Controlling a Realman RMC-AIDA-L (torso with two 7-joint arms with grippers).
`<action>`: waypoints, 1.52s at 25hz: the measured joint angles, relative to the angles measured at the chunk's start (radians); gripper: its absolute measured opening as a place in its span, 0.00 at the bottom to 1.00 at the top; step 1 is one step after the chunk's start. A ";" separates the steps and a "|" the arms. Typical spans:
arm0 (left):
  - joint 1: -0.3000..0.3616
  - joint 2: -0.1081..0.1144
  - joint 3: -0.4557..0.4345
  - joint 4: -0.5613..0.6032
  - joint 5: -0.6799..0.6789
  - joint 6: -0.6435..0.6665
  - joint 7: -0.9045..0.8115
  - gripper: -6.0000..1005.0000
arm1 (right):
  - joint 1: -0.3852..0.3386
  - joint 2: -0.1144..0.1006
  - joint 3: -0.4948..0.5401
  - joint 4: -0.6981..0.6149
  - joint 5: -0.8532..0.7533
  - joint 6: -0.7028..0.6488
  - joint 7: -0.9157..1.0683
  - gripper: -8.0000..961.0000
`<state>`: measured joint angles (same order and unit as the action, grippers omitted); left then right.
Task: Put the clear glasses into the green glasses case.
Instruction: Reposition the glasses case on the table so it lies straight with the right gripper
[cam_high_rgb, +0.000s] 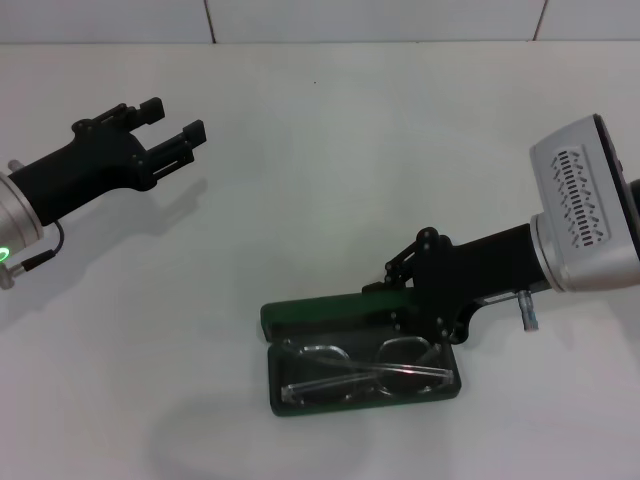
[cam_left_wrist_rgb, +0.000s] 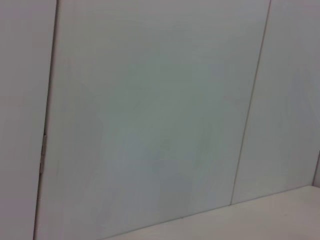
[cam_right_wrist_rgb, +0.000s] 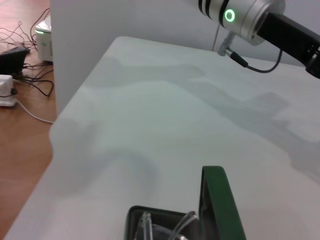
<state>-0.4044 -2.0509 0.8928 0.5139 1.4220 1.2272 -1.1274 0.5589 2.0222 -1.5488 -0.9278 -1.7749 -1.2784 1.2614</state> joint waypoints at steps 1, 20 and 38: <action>0.000 0.000 0.000 0.000 0.000 0.000 0.000 0.70 | -0.001 0.000 0.000 0.000 0.000 0.004 -0.001 0.21; -0.001 -0.005 0.000 0.001 -0.001 0.000 0.000 0.70 | -0.044 0.006 -0.223 -0.098 0.136 0.473 -0.153 0.20; -0.013 -0.026 -0.002 -0.002 -0.028 0.003 0.010 0.70 | 0.009 0.001 -0.168 -0.082 0.024 0.470 -0.066 0.25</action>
<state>-0.4178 -2.0771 0.8906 0.5118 1.3942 1.2305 -1.1170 0.5679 2.0234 -1.7169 -1.0093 -1.7507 -0.8084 1.1958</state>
